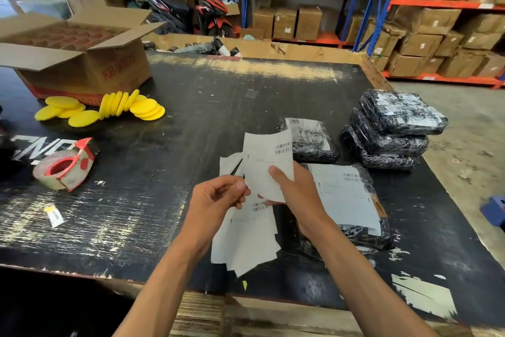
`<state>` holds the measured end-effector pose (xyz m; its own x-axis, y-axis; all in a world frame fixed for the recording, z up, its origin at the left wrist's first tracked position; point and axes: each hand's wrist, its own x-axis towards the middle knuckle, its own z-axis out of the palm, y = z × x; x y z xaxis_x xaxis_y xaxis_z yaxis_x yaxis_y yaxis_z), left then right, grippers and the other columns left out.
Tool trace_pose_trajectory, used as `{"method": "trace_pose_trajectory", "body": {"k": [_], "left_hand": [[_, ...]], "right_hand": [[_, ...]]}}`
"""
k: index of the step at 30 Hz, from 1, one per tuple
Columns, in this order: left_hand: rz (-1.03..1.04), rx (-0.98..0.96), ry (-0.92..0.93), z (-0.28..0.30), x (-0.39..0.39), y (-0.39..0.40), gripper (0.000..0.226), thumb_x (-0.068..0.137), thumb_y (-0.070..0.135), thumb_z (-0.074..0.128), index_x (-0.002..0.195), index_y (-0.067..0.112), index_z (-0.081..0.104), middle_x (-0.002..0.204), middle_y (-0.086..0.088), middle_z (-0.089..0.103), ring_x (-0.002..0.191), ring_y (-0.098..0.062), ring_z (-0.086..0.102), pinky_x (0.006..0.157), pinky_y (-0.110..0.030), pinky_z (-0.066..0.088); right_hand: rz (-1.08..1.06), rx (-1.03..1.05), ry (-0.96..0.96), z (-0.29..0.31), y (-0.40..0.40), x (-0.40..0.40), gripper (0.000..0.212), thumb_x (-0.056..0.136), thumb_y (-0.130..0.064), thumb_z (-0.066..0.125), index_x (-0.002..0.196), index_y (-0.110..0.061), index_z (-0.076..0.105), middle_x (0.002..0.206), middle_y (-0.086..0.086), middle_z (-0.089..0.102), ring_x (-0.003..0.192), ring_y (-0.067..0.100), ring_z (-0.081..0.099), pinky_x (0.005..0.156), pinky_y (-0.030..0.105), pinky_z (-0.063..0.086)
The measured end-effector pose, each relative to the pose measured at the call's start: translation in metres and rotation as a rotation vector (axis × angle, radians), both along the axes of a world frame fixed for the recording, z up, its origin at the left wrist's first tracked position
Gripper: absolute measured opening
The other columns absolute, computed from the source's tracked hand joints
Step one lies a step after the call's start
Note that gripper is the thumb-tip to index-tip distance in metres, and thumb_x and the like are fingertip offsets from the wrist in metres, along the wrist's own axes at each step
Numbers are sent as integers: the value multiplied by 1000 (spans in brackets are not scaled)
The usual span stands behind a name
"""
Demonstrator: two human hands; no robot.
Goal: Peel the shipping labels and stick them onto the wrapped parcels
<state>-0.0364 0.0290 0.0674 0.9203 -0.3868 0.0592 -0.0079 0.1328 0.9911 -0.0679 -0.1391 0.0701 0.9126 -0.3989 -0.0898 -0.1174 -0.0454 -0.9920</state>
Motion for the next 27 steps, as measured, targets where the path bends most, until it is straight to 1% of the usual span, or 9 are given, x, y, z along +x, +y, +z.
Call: {"method": "trace_pose_trajectory", "body": {"k": [3,4,6,9,13,20,22,25,27], "left_hand": [[-20,-34,-16,4,1,-1,18,86,20,63,90,4,71,77,-5,69,68,-12,56,67,-22,49],[-24,-35,-23,5,1,-1,16,88,17,62,90,3,71,77,-5,68,68,-12,56,67,-21,49],[-29,-36,-33,8,2,-2,14,91,12,61,88,3,70,76,-5,68,67,-11,56,67,-21,49],[-47,-44,-51,11,1,-5,17,87,16,62,86,1,71,75,-5,67,66,-11,55,67,-22,48],[-63,-44,-61,12,0,-8,25,82,22,64,88,-1,72,70,-3,66,64,-10,55,66,-21,48],[-91,77,-182,10,3,-5,16,85,17,68,88,2,74,71,-1,68,65,-12,56,66,-22,48],[-98,116,-228,10,5,-4,11,89,13,67,87,4,73,73,0,68,67,-12,58,69,-21,49],[-125,138,-240,5,8,-4,15,93,16,63,89,2,66,76,-10,65,72,-18,59,72,-24,51],[-118,84,-119,0,9,-6,16,97,14,54,91,0,60,81,-12,64,76,-20,59,72,-28,51]], "right_hand": [[56,-136,21,1,-3,-6,79,86,-34,76,150,-36,30,134,-12,55,121,9,55,102,41,50],[56,-211,14,2,-4,-9,87,83,-36,78,152,-40,24,139,-12,47,126,8,47,104,39,44],[76,-323,-74,9,-5,-11,67,87,-34,75,143,-41,41,137,-12,46,122,7,48,100,34,45],[215,-320,-160,24,-10,-13,19,95,-25,66,112,-24,74,108,-10,73,99,12,67,92,41,53],[377,-235,-169,32,-14,-18,16,91,-21,72,102,-13,79,96,1,79,95,24,73,93,43,57],[378,-250,-160,37,-15,-22,9,88,-17,75,93,-11,80,84,2,79,79,23,75,78,27,59],[363,-208,-135,37,-14,-21,9,90,-12,72,87,-15,80,76,-1,77,70,14,72,72,23,56],[264,-84,-64,33,-11,-16,14,91,-8,67,83,-11,78,72,4,75,66,12,67,74,34,56],[180,54,-11,29,-10,-12,15,94,-10,63,85,-10,74,78,10,75,67,17,69,75,39,56]]}}
